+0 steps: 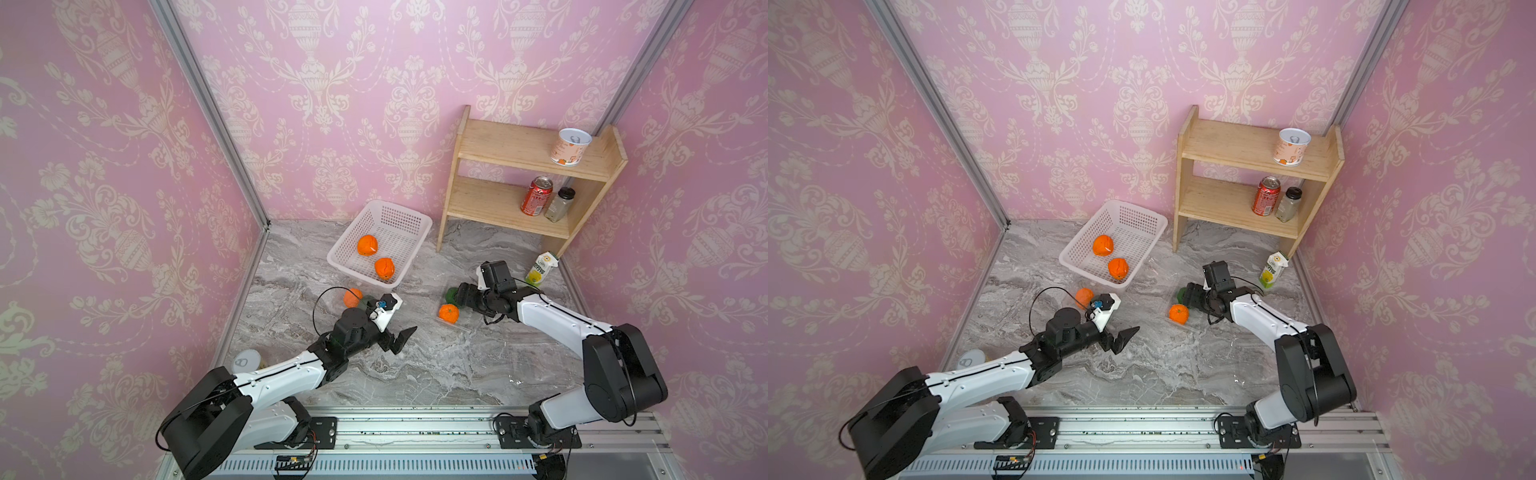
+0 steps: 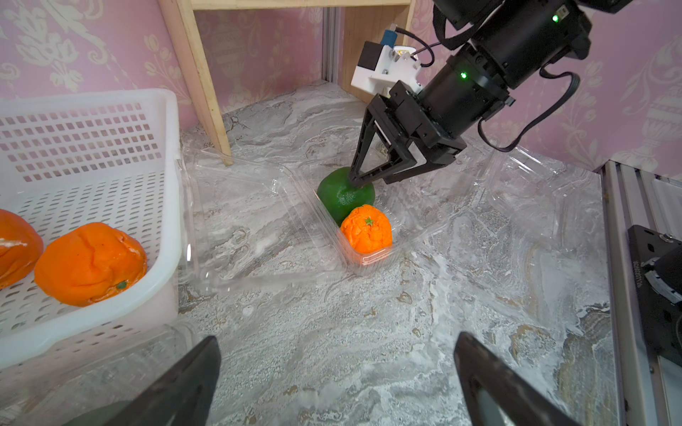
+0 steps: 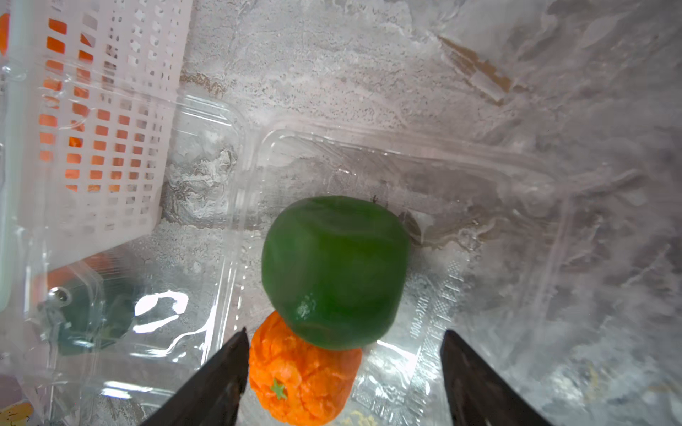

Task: Take oranges out of containers
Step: Pick up the orange from the packing box.

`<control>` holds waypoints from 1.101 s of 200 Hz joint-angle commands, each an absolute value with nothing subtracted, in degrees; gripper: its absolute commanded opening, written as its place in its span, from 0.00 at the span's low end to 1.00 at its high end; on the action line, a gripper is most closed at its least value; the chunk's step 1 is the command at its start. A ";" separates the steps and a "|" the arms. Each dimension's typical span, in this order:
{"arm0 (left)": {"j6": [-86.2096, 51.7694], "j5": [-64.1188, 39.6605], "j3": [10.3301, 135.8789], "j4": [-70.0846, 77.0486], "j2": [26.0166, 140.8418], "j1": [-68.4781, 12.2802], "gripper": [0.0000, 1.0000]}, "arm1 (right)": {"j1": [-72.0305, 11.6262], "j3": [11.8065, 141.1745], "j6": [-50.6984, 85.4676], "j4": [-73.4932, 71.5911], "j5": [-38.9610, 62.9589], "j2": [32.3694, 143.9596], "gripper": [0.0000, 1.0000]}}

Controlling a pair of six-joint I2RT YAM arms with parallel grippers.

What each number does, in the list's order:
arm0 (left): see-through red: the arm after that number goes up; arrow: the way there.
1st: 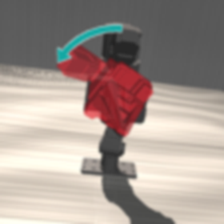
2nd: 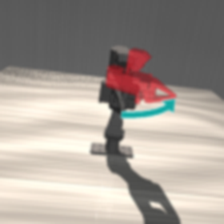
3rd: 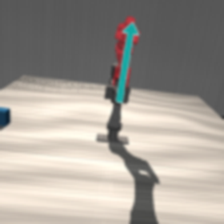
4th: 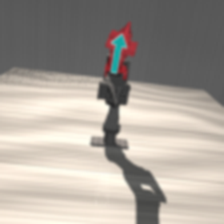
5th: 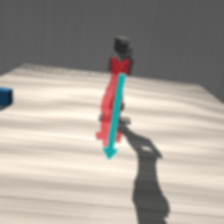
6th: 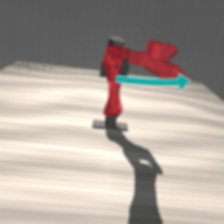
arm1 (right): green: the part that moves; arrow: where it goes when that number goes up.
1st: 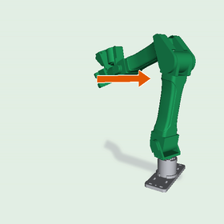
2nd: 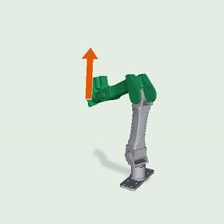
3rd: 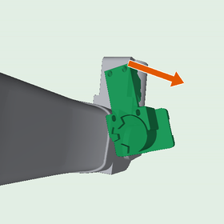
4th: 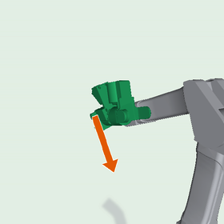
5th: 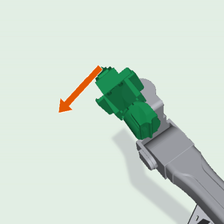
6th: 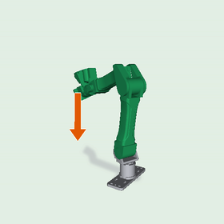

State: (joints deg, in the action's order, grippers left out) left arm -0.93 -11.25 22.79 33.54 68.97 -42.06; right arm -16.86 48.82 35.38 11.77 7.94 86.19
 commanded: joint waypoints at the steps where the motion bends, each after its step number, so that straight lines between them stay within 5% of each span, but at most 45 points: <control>1: -1.49 -8.44 21.30 37.70 70.61 -41.82 0.99 | -18.26 50.53 37.06 9.53 6.82 87.31 0.82; 162: -2.83 -7.48 20.37 40.96 72.35 -41.80 0.99 | -19.93 59.40 35.60 15.28 -0.59 99.79 0.80; 220: -1.91 -5.31 20.14 40.30 72.04 -41.79 0.99 | -19.94 59.76 35.65 15.38 -1.39 100.88 0.50</control>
State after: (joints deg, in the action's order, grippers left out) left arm -1.54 -7.55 20.62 39.83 72.12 -42.06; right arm -19.70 59.57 35.79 13.80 0.08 100.55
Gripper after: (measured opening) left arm 0.994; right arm 0.540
